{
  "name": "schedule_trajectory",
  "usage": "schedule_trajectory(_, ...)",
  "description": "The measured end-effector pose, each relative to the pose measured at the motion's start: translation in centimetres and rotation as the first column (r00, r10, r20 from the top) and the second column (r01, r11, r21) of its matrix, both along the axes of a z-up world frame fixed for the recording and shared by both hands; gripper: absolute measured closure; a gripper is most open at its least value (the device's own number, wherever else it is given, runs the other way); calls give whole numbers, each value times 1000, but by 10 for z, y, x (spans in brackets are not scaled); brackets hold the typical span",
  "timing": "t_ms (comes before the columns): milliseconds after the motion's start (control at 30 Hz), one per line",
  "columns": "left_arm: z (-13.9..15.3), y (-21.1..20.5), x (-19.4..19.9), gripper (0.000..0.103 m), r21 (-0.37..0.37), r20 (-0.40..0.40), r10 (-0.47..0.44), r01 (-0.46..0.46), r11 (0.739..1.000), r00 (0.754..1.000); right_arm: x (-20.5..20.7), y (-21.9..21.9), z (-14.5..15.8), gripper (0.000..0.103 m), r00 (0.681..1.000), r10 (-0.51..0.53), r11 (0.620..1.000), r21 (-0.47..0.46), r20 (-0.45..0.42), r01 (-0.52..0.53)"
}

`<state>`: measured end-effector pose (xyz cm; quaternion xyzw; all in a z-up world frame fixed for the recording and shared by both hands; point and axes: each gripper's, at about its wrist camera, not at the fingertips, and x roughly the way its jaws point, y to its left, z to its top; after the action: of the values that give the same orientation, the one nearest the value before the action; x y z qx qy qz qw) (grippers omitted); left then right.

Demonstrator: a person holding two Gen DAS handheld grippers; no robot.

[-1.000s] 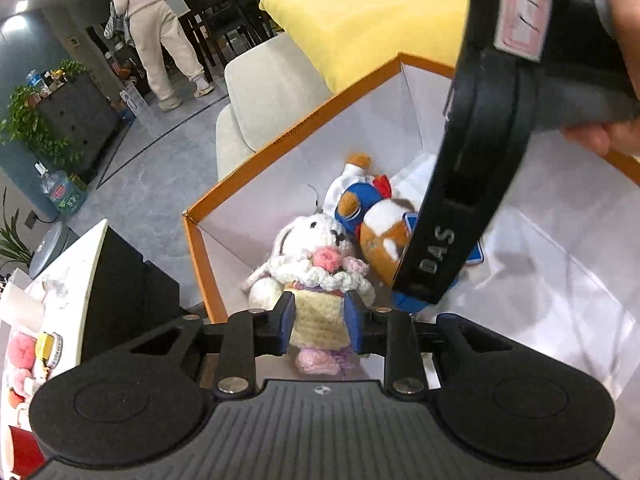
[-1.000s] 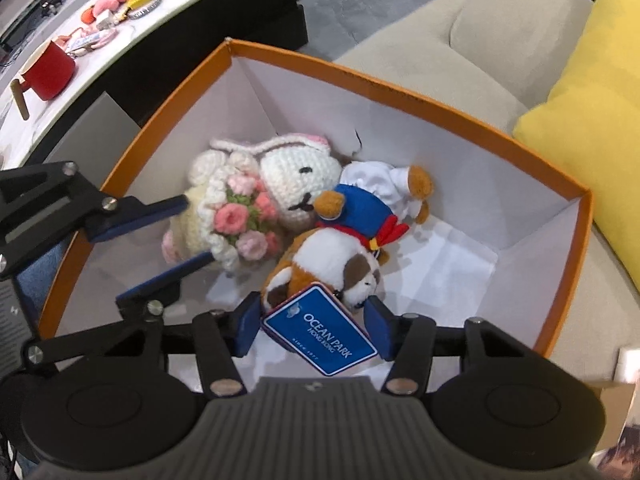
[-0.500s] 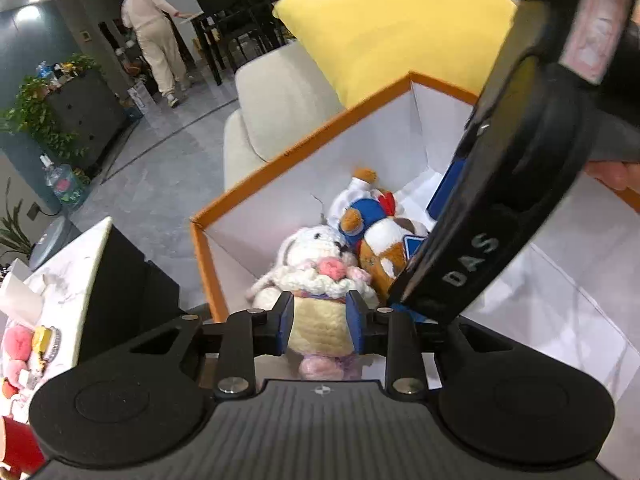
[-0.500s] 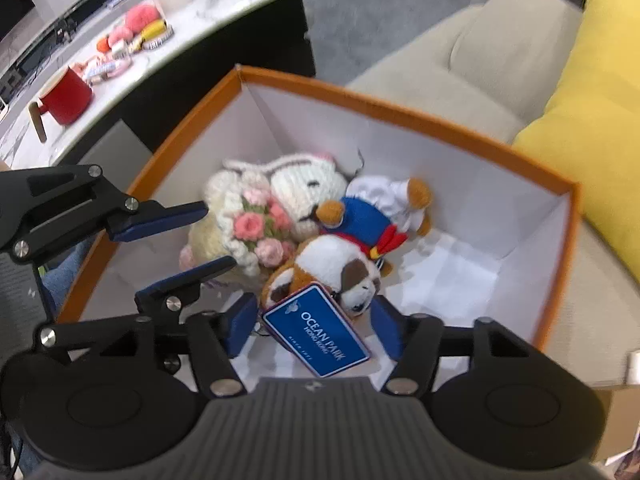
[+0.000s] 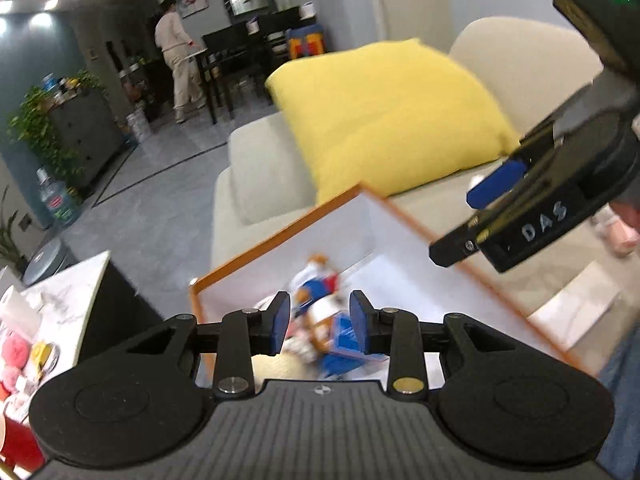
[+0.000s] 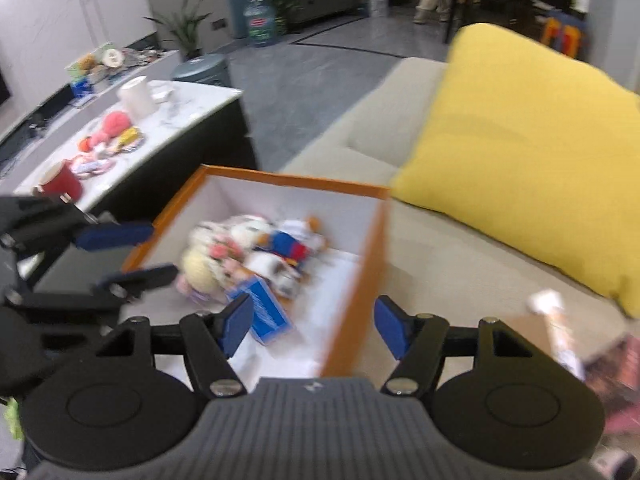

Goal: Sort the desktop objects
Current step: 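Move both tools back over the sofa toward the pink items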

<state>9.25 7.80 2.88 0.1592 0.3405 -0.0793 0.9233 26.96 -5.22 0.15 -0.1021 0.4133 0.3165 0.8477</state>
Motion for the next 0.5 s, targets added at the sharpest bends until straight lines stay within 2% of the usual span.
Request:
schedule_trajectory(267, 8, -80, -1, 65, -3, 13, -148, 148, 989, 989, -15, -101, -1, 34, 984, -179, 979, -100, -5, 178)
schedule_trajectory(400, 3, -121, 10, 65, -4, -12, -206, 206, 979, 978, -17, -157, -10, 34, 961, -277, 951, -148, -9, 273)
schedule_trajectory(500, -3, -152, 17, 65, 12, -23, -241, 242, 970, 970, -12, -199, -15, 33, 932, -362, 917, -182, -12, 354)
